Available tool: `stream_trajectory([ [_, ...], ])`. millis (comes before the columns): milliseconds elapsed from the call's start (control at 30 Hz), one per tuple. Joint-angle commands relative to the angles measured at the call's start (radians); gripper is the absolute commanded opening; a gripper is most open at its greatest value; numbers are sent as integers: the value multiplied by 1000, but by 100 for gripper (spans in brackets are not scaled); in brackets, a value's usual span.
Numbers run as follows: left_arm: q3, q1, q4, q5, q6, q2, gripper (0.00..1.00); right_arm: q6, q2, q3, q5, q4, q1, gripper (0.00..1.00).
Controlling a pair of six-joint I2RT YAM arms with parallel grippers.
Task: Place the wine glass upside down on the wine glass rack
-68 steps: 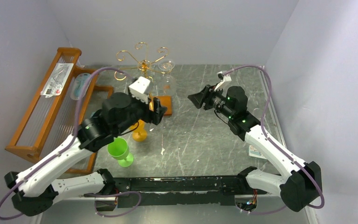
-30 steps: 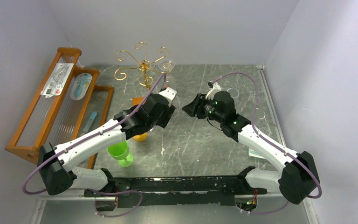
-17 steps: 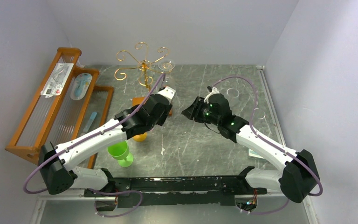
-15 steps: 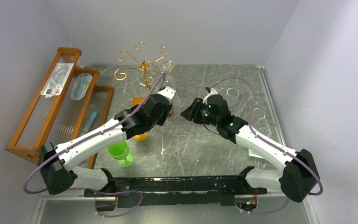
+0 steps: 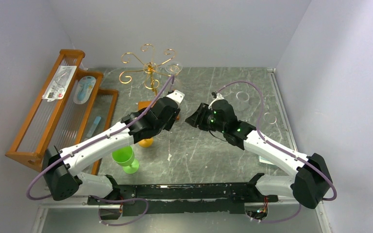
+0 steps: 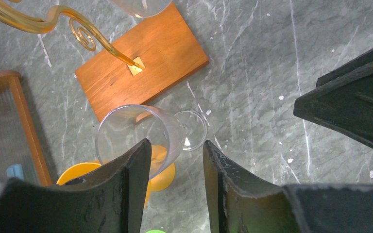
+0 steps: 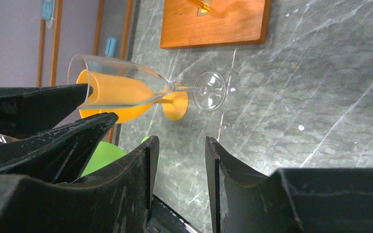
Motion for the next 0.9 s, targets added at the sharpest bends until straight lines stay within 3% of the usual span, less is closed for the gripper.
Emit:
stream_trajectory([
  [0,-28,-5,-139,54,-22,58,48,17,5,26,19,-9,12,43],
  [133,-27,-5,-135,56,-19,51,41,18,9,29,19,-8,14,43],
  [467,-9,-5,-177,60,-8,57,5,37,7,39,25,-14,22,43],
  [867,77,-5,-158,239,6,-65,5,125,-80,21,116,-28,28,44],
])
